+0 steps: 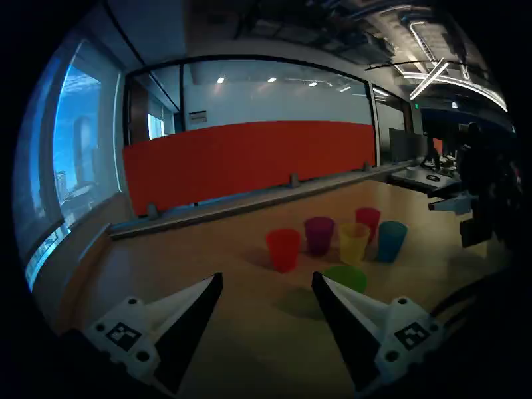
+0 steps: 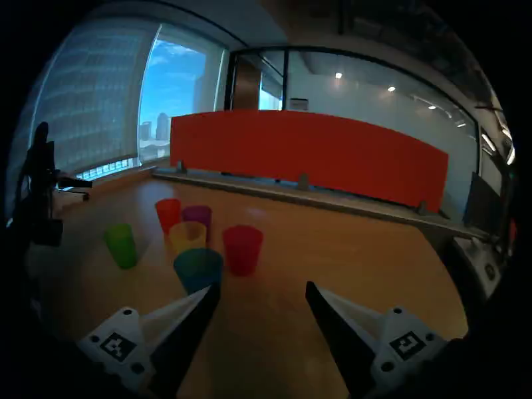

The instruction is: Pour water

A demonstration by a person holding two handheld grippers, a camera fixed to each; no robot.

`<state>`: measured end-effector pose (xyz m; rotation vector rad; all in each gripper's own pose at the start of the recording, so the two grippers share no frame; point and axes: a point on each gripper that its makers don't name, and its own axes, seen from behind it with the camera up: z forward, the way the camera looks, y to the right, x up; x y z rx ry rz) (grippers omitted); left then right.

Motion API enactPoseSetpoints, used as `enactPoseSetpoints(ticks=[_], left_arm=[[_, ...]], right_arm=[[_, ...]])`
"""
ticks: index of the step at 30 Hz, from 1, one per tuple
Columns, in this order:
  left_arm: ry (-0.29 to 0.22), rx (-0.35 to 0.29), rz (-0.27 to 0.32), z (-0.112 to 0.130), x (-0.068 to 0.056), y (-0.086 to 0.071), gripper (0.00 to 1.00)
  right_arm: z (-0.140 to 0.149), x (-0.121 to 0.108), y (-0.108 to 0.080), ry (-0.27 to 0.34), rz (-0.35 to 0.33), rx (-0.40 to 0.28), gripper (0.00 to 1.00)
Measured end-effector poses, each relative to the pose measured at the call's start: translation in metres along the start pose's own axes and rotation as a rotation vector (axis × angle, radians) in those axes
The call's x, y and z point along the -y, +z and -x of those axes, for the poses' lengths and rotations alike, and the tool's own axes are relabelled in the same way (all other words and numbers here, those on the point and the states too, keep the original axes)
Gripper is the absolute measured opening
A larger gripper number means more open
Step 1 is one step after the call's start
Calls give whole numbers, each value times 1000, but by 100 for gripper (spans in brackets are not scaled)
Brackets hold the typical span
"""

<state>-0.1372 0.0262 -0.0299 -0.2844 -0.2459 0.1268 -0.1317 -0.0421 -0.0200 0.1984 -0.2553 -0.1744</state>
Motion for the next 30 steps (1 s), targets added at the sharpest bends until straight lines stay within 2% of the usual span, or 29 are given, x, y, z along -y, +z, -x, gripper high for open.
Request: enactPoseSetpoints(ticks=[6, 9, 15, 27, 30], left_arm=[[-38, -78, -131, -11, 21, -12, 100], [-72, -113, -174, -14, 24, -15, 100], [-107, -148, -233, -16, 32, -17, 100], [-125, -223, -305, -36, 44, -13, 100], [-120, -237, -328, -39, 45, -10, 100]], right_arm=[[-8, -16, -12, 57, 95, -85, 100], [-12, -18, -15, 75, 117, -114, 100], [-27, -25, -18, 100, 168, -179, 100], [-60, -59, -28, 101, 310, -292, 99], [-63, -62, -26, 95, 325, -308, 100]])
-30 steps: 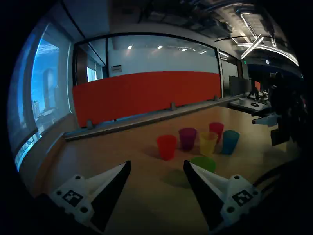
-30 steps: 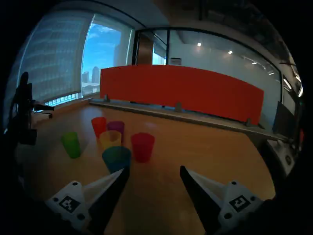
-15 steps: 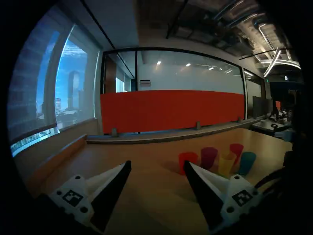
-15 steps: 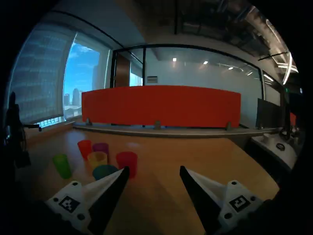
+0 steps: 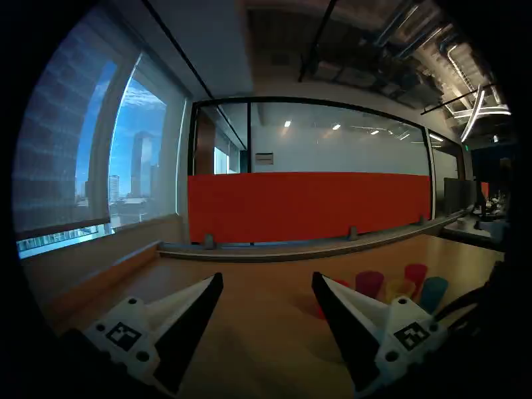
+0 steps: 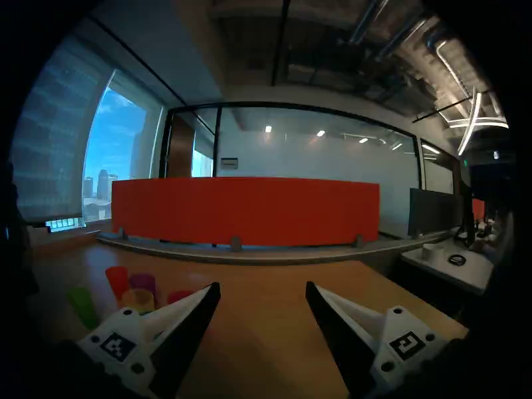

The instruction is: Pour water

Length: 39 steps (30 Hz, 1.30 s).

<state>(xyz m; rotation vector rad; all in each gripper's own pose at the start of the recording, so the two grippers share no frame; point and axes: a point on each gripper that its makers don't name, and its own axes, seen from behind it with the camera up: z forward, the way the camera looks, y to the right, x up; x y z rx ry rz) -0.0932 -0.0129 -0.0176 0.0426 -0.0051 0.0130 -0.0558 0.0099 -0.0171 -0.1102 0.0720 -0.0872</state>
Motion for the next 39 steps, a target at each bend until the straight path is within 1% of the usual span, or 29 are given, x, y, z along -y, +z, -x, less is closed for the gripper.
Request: enactPoseSetpoints(ticks=[3, 6, 9, 12, 15, 18, 21, 27, 33, 39], left_arm=[[13, -12, -20, 0, -1, 3, 100], [14, -20, -44, 2, -3, 4, 100], [2, -31, -64, 6, -3, 4, 100], [-8, -42, -75, 11, -1, 4, 100], [-11, -56, -88, 14, 2, 3, 100], [-19, -55, -89, 22, 2, 3, 100], [-22, -43, -86, 31, 2, 6, 100], [-11, -34, -94, 44, 6, 7, 100], [-41, -11, -88, 60, 6, 8, 100], [-49, -4, -92, 67, 9, 8, 100]], right_arm=[[-1, -1, 2, 2, 9, 0, 99], [-5, -3, 4, 21, 22, -11, 100], [-9, -1, 6, 45, 17, -23, 100], [-10, -1, 8, 70, 9, -17, 100], [-11, -3, 10, 98, 22, -9, 99], [-15, -1, 10, 118, 15, -14, 99], [-18, 0, 9, 126, 11, -22, 99], [-20, -1, 9, 109, 21, -18, 99], [-17, 1, 10, 92, 22, -9, 99], [-17, 5, 12, 90, 14, -6, 99]])
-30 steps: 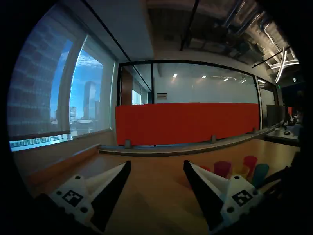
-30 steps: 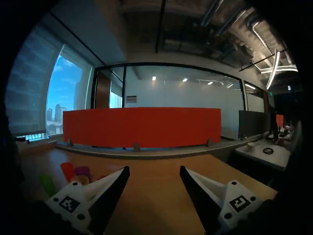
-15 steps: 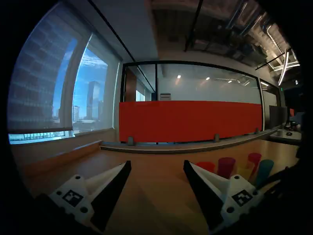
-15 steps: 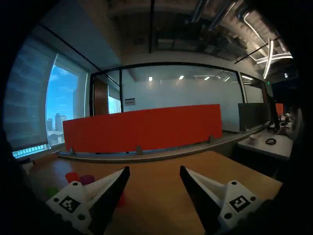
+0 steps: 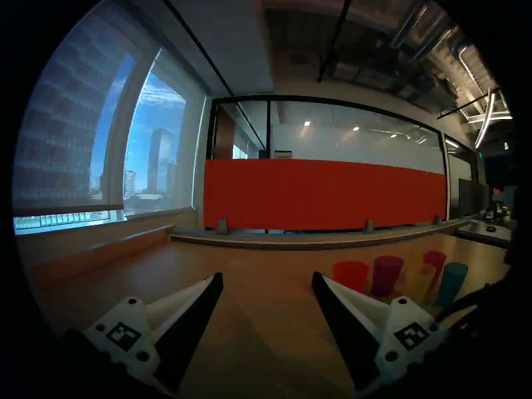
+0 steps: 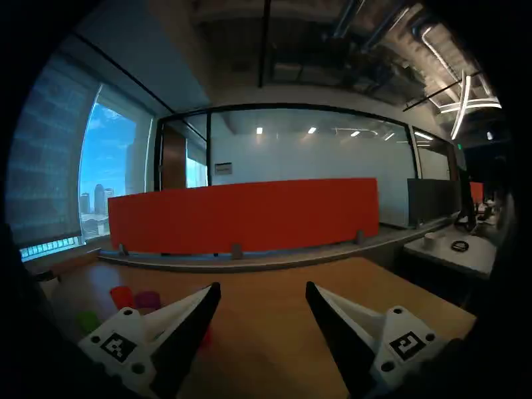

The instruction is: Pour water

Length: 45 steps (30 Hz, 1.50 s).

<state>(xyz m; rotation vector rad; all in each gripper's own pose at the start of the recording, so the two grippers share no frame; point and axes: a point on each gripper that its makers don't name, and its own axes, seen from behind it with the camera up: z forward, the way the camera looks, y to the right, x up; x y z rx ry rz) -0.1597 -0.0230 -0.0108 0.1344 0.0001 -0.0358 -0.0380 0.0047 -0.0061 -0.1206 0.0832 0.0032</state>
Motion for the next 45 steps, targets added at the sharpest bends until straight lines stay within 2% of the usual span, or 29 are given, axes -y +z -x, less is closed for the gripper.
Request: enactPoseSetpoints(ticks=[6, 21, 30, 36, 45], left_arm=[[-9, 6, 0, 6, 1, 1, 100], [31, 8, 7, 8, -4, 0, 100], [32, 9, 7, 9, -4, -1, 100], [33, 9, 7, 9, -4, -2, 100], [33, 9, 7, 9, -4, -1, 100]], right_arm=[[-2, 0, 0, -2, 2, 1, 99], [-5, 1, -3, -4, -1, 2, 99], [-8, 5, -4, -8, -12, -3, 99], [-3, 11, -4, -38, -34, -1, 99], [0, 9, 0, -120, -21, -48, 99]])
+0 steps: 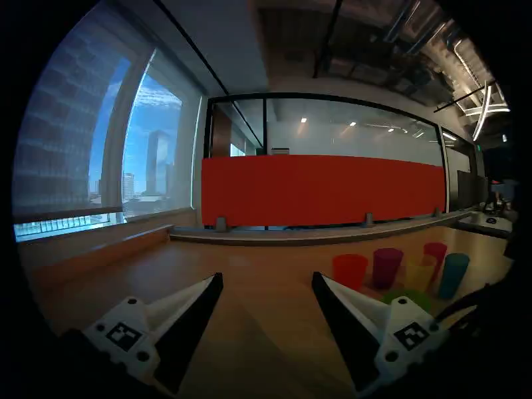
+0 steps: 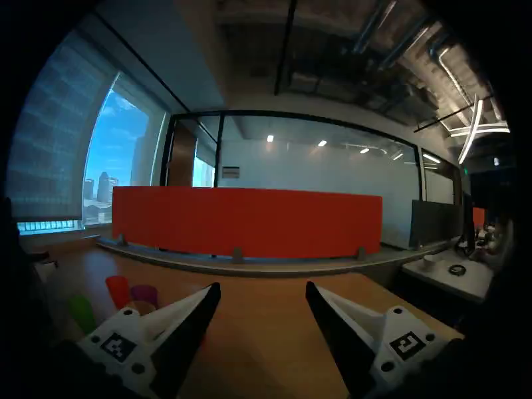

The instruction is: Pour water

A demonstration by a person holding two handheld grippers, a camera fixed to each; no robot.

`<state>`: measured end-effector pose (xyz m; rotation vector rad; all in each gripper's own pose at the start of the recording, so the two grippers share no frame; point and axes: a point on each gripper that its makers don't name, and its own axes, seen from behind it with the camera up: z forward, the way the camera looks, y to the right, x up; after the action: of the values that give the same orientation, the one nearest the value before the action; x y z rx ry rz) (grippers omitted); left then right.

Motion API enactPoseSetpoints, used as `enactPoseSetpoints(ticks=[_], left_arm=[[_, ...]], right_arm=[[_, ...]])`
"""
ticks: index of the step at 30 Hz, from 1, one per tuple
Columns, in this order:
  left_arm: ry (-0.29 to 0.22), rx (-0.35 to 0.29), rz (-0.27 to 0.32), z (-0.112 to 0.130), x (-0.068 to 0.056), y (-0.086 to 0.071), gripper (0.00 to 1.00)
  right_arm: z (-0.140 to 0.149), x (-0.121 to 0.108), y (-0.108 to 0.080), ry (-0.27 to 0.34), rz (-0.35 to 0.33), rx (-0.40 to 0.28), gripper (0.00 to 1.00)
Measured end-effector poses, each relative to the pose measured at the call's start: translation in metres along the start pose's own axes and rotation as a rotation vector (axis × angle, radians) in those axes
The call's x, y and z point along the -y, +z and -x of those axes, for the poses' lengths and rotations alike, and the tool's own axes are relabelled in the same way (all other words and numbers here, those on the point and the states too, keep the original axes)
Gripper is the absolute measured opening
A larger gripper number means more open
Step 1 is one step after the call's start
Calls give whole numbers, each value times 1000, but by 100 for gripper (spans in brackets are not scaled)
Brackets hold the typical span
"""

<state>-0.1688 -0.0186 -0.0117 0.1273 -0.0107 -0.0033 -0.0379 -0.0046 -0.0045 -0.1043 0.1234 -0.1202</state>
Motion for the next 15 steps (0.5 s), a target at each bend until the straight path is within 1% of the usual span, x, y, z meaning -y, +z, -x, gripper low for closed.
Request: enactPoseSetpoints(ticks=[3, 6, 9, 15], left_arm=[[0, 0, 0, 0, 0, 0, 100], [1, 0, 0, 0, 0, -1, 100], [1, 0, 0, 0, 0, -1, 100], [0, 0, 0, 0, 0, -1, 100]], right_arm=[[7, 2, 3, -15, -2, -11, 99], [17, -1, 7, -20, 10, -20, 100], [28, -3, 11, -13, 19, -31, 100], [52, 4, 13, 5, 5, -20, 100]])
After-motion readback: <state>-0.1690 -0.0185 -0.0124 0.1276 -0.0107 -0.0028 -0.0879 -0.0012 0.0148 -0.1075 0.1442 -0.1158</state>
